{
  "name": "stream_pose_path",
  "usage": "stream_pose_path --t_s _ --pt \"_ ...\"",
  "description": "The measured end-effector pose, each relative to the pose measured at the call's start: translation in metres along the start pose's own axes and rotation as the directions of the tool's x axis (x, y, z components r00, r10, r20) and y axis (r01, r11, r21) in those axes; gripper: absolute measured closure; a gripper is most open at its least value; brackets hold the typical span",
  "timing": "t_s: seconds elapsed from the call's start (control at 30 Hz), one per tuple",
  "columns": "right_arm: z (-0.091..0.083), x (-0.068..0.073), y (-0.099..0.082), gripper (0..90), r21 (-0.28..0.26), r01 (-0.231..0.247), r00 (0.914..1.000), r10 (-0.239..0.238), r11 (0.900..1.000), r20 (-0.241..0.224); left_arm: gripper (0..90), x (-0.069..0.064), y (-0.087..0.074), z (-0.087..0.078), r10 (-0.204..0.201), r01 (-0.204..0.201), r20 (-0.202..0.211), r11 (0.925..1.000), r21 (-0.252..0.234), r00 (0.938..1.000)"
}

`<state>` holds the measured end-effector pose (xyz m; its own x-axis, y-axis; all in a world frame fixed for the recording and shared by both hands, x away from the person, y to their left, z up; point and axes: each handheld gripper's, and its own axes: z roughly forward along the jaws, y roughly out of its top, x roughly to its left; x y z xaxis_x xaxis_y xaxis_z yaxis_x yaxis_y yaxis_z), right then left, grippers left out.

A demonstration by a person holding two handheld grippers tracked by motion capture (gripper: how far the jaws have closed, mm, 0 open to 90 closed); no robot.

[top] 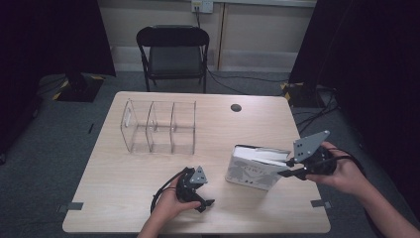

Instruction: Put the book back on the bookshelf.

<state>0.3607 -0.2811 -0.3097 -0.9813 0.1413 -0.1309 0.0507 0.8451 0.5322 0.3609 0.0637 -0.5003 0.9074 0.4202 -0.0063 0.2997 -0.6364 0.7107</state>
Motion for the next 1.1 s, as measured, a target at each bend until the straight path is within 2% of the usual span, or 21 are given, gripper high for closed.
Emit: stream_pose_path --t_s 0.27,0.37,0.4,0.53,0.57,0.73,0.83,0.9,0.93,0.97,1.1 --pt "0.0 -0.01 -0.001 76.5 0.004 -0.028 0.9993 0.028 0.9996 -0.022 0.0 0.0 0.001 0.002 0.002 -0.002 0.0 1.0 -0.001 1.0" --pt "0.0 -0.012 -0.002 76.5 0.001 -0.036 0.999 0.036 0.9993 -0.027 0.0 -0.001 0.002 0.002 -0.01 0.01 -0.006 0.9999 -0.005 0.9999" --pt "0.0 -0.012 -0.002 76.5 0.001 -0.043 0.9987 0.043 0.9991 -0.028 0.0 -0.003 0.003 0.003 -0.025 0.025 -0.019 0.9997 -0.004 0.9995" --pt "0.0 -0.015 -0.001 76.4 0.009 -0.057 0.9978 0.058 0.9983 -0.033 0.0 -0.004 0.008 0.004 -0.044 0.046 -0.031 0.9984 0.035 0.9985" --pt "0.0 -0.015 -0.001 76.3 0.009 -0.058 0.9978 0.058 0.9983 -0.032 0.0 -0.003 0.01 0.003 -0.034 0.036 -0.032 0.9977 0.058 0.9989" --pt "0.001 -0.017 -0.003 76.1 0.002 -0.071 0.9968 0.071 0.9975 -0.037 1.1 -0.002 0.015 0.003 -0.032 0.035 -0.027 0.9947 0.097 0.9991" --pt "0.001 -0.017 -0.003 76.1 0.002 -0.075 0.9965 0.075 0.9972 -0.037 9.2 0.001 0.02 -0.001 -0.035 0.038 -0.024 0.9909 0.129 0.9991" --pt "0.001 -0.018 -0.003 76.0 0.002 -0.076 0.9964 0.076 0.9971 -0.038 18.9 0.004 0.024 -0.003 -0.044 0.043 0.003 0.9881 0.148 0.999" --pt "0.001 -0.018 -0.003 76.0 0.003 -0.076 0.9963 0.076 0.9971 -0.039 18.7 0.004 0.025 -0.004 -0.045 0.044 0.006 0.9861 0.16 0.999" --pt "0.001 -0.018 -0.002 76.0 0.004 -0.079 0.9961 0.079 0.9969 -0.039 17.6 0.004 0.027 -0.005 -0.046 0.046 -0.002 0.9861 0.16 0.9989" --pt "0.001 -0.018 -0.002 75.9 0.005 -0.083 0.9958 0.083 0.9965 -0.038 17.3 0.005 0.035 -0.01 -0.049 0.047 0.012 0.9864 0.158 0.9987"
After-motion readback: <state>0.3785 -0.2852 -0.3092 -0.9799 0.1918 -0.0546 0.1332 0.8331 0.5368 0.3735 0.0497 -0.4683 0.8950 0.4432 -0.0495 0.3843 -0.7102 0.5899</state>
